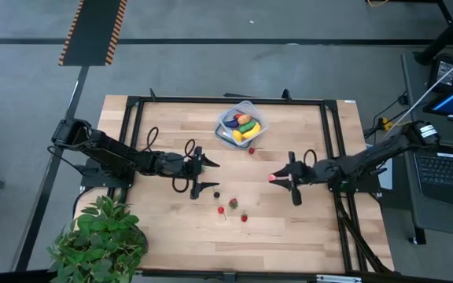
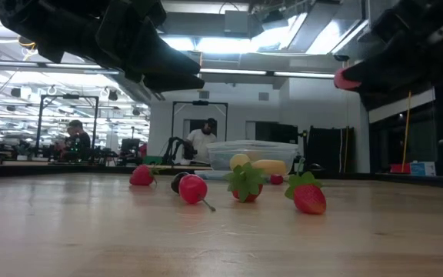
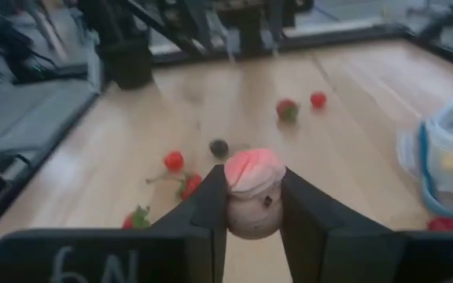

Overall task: Pick and placing Produce into tupperware
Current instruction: Put the pink peach into the transparent container

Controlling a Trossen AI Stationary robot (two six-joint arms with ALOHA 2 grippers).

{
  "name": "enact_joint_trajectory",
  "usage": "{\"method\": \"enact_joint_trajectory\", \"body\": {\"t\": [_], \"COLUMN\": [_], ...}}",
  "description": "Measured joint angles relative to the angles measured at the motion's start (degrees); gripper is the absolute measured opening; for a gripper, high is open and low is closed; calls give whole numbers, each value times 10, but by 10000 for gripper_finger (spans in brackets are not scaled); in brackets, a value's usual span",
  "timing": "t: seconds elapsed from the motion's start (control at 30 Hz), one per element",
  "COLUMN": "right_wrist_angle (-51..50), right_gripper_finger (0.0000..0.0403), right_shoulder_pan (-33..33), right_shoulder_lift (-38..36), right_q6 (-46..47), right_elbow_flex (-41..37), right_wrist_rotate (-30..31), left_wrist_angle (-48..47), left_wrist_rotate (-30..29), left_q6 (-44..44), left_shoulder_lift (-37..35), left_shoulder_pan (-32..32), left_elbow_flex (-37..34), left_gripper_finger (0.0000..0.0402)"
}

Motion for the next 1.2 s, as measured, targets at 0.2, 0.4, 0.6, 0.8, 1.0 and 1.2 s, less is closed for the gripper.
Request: {"method": "enact_joint_trajectory", "body": {"t": [0.2, 0.4, 0.6, 0.8, 1.0, 1.2], "right_wrist_angle": [121, 175, 179, 170, 154, 118], "right_gripper_finger": [88, 88, 88, 88, 88, 88], "right_shoulder_pan": [0, 0, 0, -13, -37, -52], "right_shoulder_lift": [0, 0, 0, 0, 0, 0], "right_q6": [-12, -14, -14, 0, 18, 11], "right_elbow_flex": [-66, -91, -91, -91, -90, -66], "right_wrist_rotate": [-27, -41, -40, -3, 18, 65], "left_wrist_angle": [0, 0, 0, 0, 0, 0], "left_wrist_rotate": [0, 0, 0, 0, 0, 0], "left_q6": [0, 4, 4, 4, 5, 5], "left_shoulder_lift": [0, 0, 0, 0, 0, 0], "left_shoulder_pan": [0, 0, 0, 0, 0, 0], "left_elbow_flex": [0, 0, 0, 0, 0, 0], "left_gripper_finger": [306, 306, 306, 306, 305, 305]}}
